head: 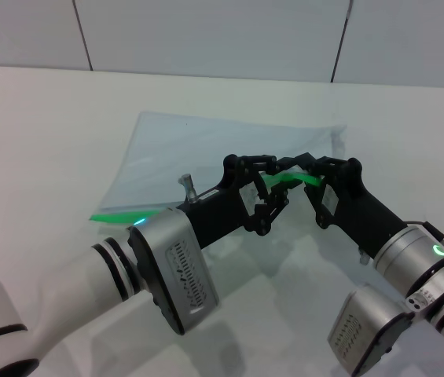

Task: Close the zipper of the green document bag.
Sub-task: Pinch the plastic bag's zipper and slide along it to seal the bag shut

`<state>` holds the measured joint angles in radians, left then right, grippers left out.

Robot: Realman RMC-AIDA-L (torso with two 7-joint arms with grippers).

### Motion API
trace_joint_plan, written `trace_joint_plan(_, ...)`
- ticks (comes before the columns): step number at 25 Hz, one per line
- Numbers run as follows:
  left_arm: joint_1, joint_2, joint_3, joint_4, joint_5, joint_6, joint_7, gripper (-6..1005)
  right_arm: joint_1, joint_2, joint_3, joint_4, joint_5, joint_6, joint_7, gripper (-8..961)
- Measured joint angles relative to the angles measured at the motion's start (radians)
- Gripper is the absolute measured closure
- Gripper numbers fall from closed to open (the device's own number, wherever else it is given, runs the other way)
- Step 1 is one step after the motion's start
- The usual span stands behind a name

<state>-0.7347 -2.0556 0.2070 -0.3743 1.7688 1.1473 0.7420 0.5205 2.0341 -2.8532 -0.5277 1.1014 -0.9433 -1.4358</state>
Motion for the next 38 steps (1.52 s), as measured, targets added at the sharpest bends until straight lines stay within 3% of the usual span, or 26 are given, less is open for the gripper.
trace_joint_plan(5, 0.0, 0.0, 0.0, 0.0, 0.0, 0.0, 0.0, 786, 0.002, 0.0, -0.001, 0.0, 0.0, 0.0, 0.0, 853)
trace_joint_plan(24, -0.005, 0.0, 0.0, -0.001, 0.011, -0.024, 0.002, 815, 0.007, 0.0, -0.017, 0.003, 0.0, 0.0, 0.0, 842)
trace_joint_plan(29, -0.003, 0.0, 0.0, -0.002, 0.012, -0.025, 0.018, 916, 0.007, 0.0, -0.021, 0.005, 0.0, 0.0, 0.0, 839)
trace_joint_plan(38, 0.0, 0.0, -0.009, -0.011, 0.009, -0.027, 0.022, 915, 0.008, 0.0, -0.021, 0.005, 0.0, 0.0, 0.0, 834)
